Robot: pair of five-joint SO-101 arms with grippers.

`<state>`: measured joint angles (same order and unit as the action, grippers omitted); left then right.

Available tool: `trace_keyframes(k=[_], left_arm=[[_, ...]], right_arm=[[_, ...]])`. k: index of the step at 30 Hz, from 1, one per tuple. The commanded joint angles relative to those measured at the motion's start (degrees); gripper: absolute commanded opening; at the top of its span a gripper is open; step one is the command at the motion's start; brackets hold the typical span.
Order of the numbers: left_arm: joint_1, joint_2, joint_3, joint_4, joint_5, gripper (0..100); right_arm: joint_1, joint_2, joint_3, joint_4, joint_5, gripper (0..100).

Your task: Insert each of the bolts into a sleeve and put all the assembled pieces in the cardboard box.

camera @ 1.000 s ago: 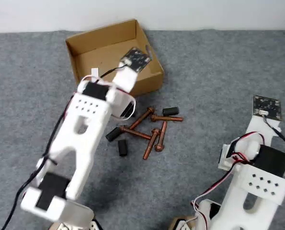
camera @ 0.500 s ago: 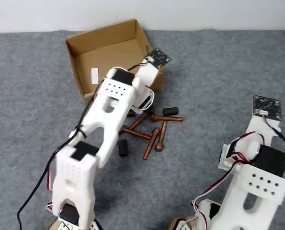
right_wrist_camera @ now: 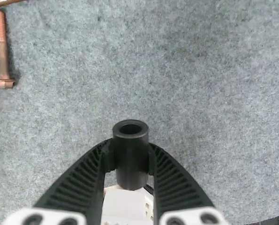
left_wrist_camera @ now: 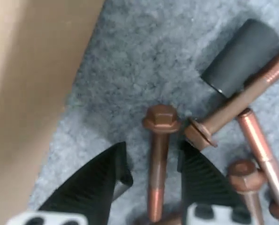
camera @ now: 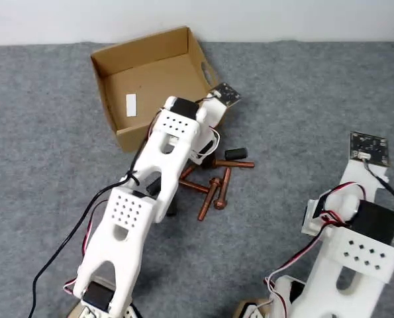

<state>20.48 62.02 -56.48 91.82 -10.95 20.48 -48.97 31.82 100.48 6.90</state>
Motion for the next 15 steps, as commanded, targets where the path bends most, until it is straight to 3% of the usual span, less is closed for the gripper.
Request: trace_keyframes(k=[1, 4, 9, 15], left_arm=[[1.8, 3.0, -7.5, 2.5, -0.1, 19], [2.2, 6.1, -12.6, 5.4, 0.0, 17], [2.3, 9.1, -19.6, 8.5, 0.0, 1], [2.7, 6.2, -20.7, 8.6, 0.2, 0]], right_arm=[[0.7, -1.0, -0.4, 2.2, -0.8, 0.8], [0.7, -1.0, -0.4, 2.2, -0.8, 0.8], [0.7, -1.0, -0.4, 2.3, -0.8, 0.8], [0.4, -1.1, -0.4, 2.3, -0.8, 0.8]])
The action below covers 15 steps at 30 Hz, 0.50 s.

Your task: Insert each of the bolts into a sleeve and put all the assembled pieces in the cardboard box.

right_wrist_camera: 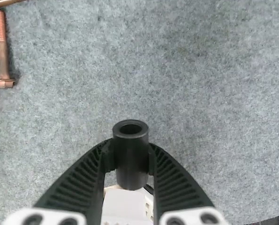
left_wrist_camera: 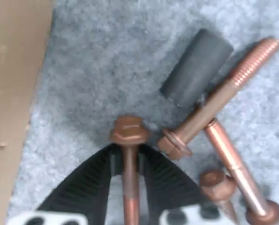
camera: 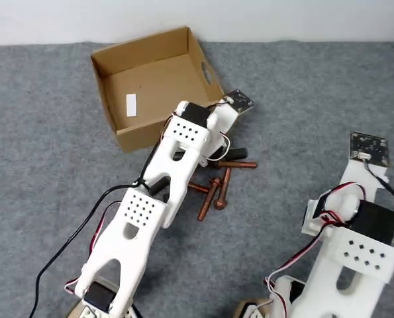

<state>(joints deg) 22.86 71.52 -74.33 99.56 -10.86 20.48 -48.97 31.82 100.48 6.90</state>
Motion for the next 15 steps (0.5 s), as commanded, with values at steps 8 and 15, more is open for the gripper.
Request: trace_keyframes(k=[8, 15], left_arm=[[4.3, -18.5, 3.3, 1.1, 15.5, 0], [6.7, -42.8, 27.0, 0.9, 17.7, 0]], right_arm=[[0.7, -1.5, -0.8, 2.3, -0.8, 0.8], [0.7, -14.6, -0.8, 2.3, -0.4, 0.8]])
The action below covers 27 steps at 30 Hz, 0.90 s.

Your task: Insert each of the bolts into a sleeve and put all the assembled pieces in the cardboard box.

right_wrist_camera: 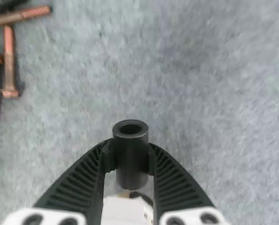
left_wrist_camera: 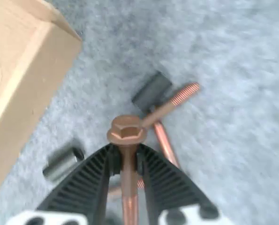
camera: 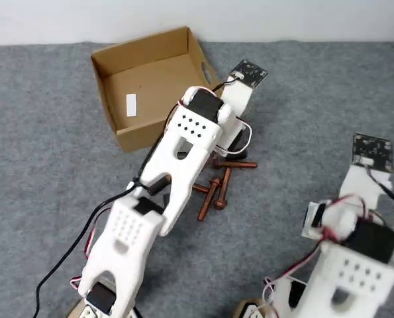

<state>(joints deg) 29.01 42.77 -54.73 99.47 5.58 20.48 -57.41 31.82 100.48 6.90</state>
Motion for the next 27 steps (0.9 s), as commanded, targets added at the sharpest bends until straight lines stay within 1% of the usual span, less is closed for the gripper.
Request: trace_keyframes(k=[1, 5, 8, 11, 15, 20, 25, 27], left_arm=[[0.6, -17.5, 11.0, 0.9, 1.8, 0], [1.9, -29.1, 23.3, 0.7, 7.2, 0], [2.3, -37.7, 31.5, -1.2, 9.4, 0], [2.4, -46.7, 40.9, -5.7, 10.0, 0], [2.3, -60.6, 56.6, -14.8, 11.8, 0], [-1.1, -80.8, 76.1, -25.4, 15.4, 0], [-6.9, -98.3, 94.2, -33.4, 15.5, 0], [-8.9, -104.3, 99.4, -35.1, 15.5, 0]], right_arm=[[0.7, -8.5, -0.6, 2.3, -0.4, 0.8], [0.4, -14.0, -0.4, 2.2, -0.4, 0.8], [0.4, -14.8, -0.4, 2.2, -0.4, 0.8], [0.4, -14.6, 0.2, 2.1, -0.9, 0.8], [0.6, -15.6, 5.8, -0.3, -0.9, 0.8], [0.0, -20.3, 9.8, -5.4, -0.9, 0.8], [-5.8, -25.5, 15.9, -8.0, -1.5, 0.8], [-9.1, -27.3, 17.9, -10.4, -4.7, 0.8]])
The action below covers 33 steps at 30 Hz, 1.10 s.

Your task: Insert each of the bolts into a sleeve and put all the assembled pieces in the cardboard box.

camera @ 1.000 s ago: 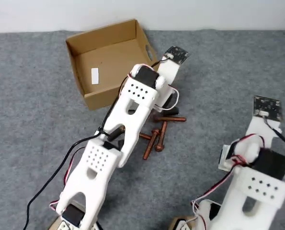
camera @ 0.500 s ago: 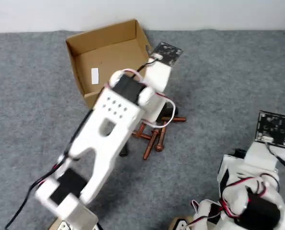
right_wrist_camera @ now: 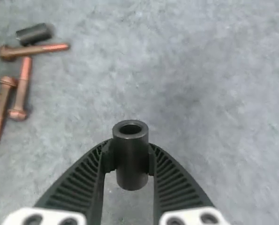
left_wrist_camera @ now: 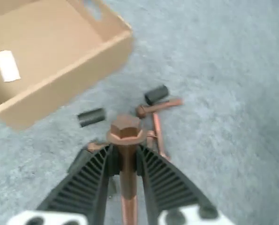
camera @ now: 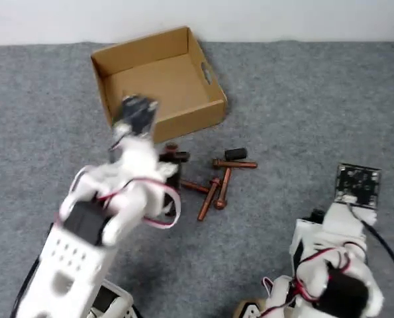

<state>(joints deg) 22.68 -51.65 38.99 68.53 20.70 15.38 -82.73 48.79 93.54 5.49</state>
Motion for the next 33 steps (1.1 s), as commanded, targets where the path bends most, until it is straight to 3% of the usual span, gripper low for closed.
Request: trace_keyframes(k=[1, 6, 13, 18, 25, 28, 33], left_arm=[[-3.4, -12.6, 8.0, -5.1, 0.4, 0], [-7.6, -25.0, 17.3, -11.9, 0.7, 0], [-7.9, -41.1, 28.2, -18.6, 2.2, 0], [-7.7, -48.9, 31.5, -22.1, 8.4, 0], [-2.2, -52.5, 31.9, -22.9, 9.7, 0], [1.1, -52.4, 32.2, -22.9, 9.8, 0], [3.6, -52.4, 33.4, -22.7, 12.4, 0]], right_arm=[[-5.8, -2.7, 1.9, -4.8, -5.1, 0.8], [-17.7, -5.1, 6.9, -11.3, -13.5, 0.8], [-38.7, -5.9, 13.5, -22.6, -21.2, 0.8], [-48.2, -5.6, 17.5, -29.8, -21.1, 0.8], [-58.7, -5.4, 19.3, -33.4, -20.9, 0.8], [-63.0, -5.8, 20.2, -33.5, -15.8, 0.8], [-63.4, -5.8, 20.3, -37.8, -9.4, 0.8]])
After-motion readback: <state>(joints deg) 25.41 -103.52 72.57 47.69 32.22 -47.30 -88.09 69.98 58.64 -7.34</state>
